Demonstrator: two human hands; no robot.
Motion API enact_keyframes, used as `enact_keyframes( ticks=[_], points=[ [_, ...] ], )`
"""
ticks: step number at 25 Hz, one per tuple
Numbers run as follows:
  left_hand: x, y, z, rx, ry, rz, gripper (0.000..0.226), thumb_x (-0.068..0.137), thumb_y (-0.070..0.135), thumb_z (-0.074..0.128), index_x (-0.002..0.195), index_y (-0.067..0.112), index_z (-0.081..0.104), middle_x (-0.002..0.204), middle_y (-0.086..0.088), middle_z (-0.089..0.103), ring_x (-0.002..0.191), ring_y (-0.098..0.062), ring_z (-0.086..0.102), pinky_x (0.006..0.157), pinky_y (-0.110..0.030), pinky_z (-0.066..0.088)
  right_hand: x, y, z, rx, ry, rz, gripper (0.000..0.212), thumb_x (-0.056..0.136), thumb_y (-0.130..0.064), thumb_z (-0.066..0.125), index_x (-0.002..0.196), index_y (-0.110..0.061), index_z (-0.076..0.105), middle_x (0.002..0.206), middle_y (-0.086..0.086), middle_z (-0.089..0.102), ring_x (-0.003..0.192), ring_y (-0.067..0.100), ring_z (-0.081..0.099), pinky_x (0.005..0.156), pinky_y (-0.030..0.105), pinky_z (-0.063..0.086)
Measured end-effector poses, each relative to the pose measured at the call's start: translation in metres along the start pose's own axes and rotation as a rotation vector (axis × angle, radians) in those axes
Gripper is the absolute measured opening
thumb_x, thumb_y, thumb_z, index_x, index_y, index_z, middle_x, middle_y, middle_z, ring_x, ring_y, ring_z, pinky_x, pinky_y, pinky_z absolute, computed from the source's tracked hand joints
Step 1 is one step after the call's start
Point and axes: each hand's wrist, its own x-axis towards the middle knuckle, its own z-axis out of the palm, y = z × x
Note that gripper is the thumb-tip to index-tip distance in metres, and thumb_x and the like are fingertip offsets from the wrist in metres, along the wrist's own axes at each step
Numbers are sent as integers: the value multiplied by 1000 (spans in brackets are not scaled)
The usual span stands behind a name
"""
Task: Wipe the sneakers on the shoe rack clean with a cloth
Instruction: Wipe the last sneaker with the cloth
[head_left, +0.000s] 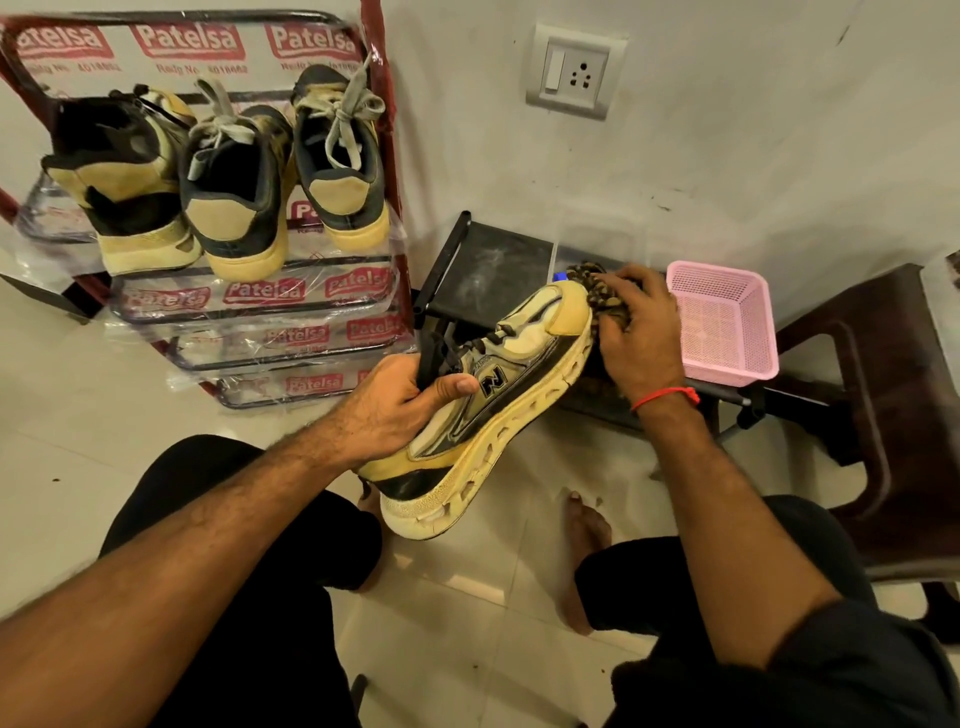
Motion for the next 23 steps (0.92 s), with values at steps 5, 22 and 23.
enact_keyframes(
  ticks=[5,22,23],
  points=[
    [5,4,-2,-93,79,-71,63,77,86,44,73,26,61,61,22,65,59,5,61,54,-11,45,-16,-31,-2,211,-22,-38,36,83,-5,57,117,-6,69,125,8,58,118,20,54,106,24,42],
    [7,12,-11,-59,119,-7,34,94,42,54,66,24,53,49,16,55,50,6,55,50,-9,42,-32,-58,4,91,-83,-148,34,86,-7,59,118,-10,69,123,9,57,119,29,50,107,27,35],
    [7,13,-11,-38,122,13,34,90,47,53,65,24,53,50,15,54,50,5,55,50,-10,42,-31,-56,6,90,-76,-132,34,86,-4,60,119,-11,69,124,9,57,119,28,49,106,20,31]
  ],
)
